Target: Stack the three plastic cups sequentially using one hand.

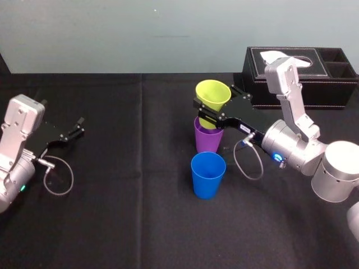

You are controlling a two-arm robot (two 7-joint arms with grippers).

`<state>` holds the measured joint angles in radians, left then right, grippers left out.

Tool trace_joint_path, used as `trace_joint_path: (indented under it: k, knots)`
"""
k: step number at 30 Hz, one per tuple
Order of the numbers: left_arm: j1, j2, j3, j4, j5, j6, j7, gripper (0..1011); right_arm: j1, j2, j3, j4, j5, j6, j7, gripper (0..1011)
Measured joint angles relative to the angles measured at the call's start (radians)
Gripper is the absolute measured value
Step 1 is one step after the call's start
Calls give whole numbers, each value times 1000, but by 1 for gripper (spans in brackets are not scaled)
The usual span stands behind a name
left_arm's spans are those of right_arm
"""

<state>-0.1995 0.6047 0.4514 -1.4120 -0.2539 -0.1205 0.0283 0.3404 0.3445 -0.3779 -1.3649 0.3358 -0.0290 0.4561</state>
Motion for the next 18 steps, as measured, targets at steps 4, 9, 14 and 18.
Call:
trace_joint_path:
  k: [4, 9, 14, 18]
  knots:
    - [0, 0, 0, 0, 0, 0, 0, 1011, 6, -6, -5, 17, 0, -6, 1, 752]
    - [0, 0, 0, 0, 0, 0, 0, 1011, 13, -11, -9, 35, -1, -11, 2, 752]
    - [0, 0, 0, 0, 0, 0, 0, 1011, 18, -16, -14, 52, -4, -15, 6, 754]
    - [0, 0, 0, 0, 0, 0, 0, 1011, 21, -20, -17, 65, -5, -19, 8, 752]
